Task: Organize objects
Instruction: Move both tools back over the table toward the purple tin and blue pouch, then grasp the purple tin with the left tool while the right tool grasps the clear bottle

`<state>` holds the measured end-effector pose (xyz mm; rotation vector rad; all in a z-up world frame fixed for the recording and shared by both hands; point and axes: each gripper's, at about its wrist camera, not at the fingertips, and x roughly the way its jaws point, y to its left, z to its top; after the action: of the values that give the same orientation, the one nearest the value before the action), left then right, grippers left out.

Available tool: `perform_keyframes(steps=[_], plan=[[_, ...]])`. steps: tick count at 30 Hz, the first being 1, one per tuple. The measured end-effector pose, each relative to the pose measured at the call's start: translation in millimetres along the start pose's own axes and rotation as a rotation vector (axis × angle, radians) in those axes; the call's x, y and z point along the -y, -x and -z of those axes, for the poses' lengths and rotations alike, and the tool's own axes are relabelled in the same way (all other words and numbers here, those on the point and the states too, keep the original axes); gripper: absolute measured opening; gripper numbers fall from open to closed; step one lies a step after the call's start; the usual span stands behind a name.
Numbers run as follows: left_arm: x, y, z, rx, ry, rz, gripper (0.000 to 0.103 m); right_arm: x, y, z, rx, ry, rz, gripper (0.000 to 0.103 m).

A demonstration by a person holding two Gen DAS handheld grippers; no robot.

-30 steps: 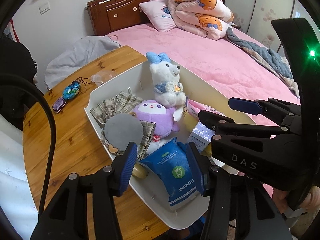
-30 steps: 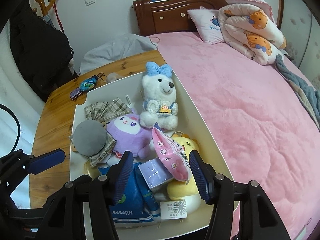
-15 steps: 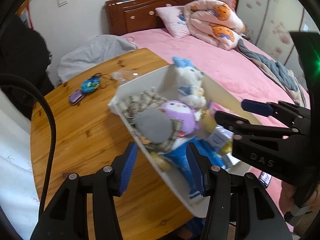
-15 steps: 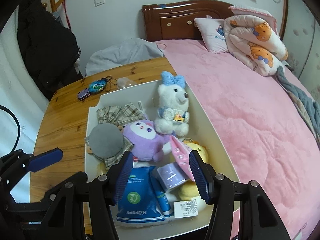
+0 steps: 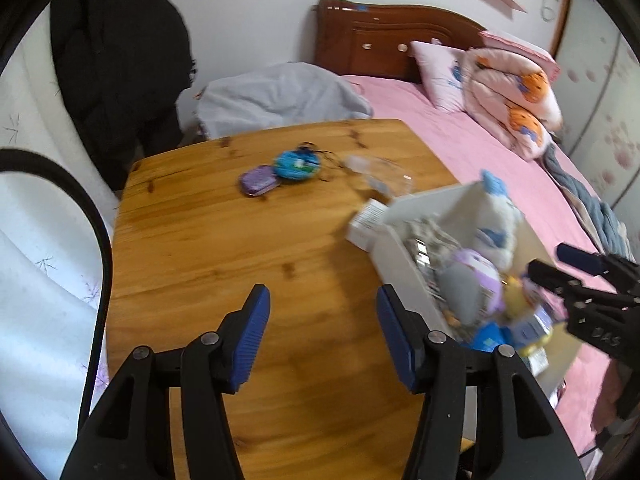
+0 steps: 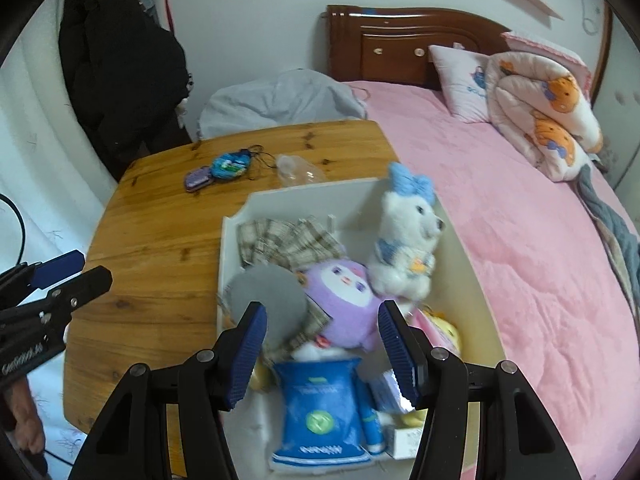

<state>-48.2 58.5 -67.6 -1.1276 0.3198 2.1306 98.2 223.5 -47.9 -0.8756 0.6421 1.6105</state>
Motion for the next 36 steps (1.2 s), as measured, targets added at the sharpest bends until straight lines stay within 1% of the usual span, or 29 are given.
perform_keyframes(steps=[3,5,6,9,12,14,15,18,22,25,27,30,33,36], plan=[[-16.8,-13.4,-15.6,0.008,-0.01,-0.036,0.059,-10.1,-3.3,-19.9,0.02,0.043,0.014,0.059],[-27.8,-24.4,-27.2,0.022,-0.033,-0.054,0.06,-13.6,-6.7,-35.8,0.025,0.062,-0.002,0.059],[-33.4,-32.7,-34.7,0.016,-0.047,-0.063,0.06,-14.1,-8.7,-46.5,0.029,0.067,-0.013,0.059],[-45.3,-56.8,-54.7,-0.023,-0.079,-0.054,0.06,-13.7,-16.4,-76.5,0.043,0.072,-0.022,0.059],[-56.0,-82.9,-74.0,-0.061,-0.104,-0.025,0.06,-11.5,-33.1,-108.0,0.033,0.078,-0.032,0.059],[-60.5,-97.0,-83.8,-0.084,-0.113,-0.011,0.06,-10.5,-48.1,-125.8,0.011,0.075,-0.05,0.06],[-63.9,-109.0,-90.2,-0.102,-0.117,0.015,0.06,-9.7,-57.3,-135.2,-0.004,0.071,-0.066,0.06],[-69.6,-135.6,-101.7,-0.137,-0.127,0.047,0.06,-7.2,-87.9,-157.6,-0.068,0.062,-0.116,0.06],[-66.6,-171.1,-112.5,-0.175,-0.192,0.042,0.06,-4.5,-133.5,-174.9,-0.158,0.051,-0.159,0.06],[-60.9,-194.4,-117.1,-0.216,-0.267,0.04,0.06,-6.1,-165.7,-178.7,-0.223,0.053,-0.166,0.06],[-57.1,-208.2,-119.9,-0.238,-0.315,0.02,0.06,-7.2,-187.5,-178.7,-0.272,0.058,-0.174,0.06],[-53.5,-223.6,-122.1,-0.253,-0.381,0.001,0.06,-7.7,-210.5,-177.4,-0.313,0.065,-0.154,0.06],[-51.9,-235.0,-123.6,-0.271,-0.417,0.003,0.06,-9.4,-229.7,-177.8,-0.342,0.084,-0.128,0.06],[-51.1,-243.8,-124.3,-0.284,-0.433,0.014,0.06,-7.6,-243.2,-177.2,-0.371,0.083,-0.12,0.06]])
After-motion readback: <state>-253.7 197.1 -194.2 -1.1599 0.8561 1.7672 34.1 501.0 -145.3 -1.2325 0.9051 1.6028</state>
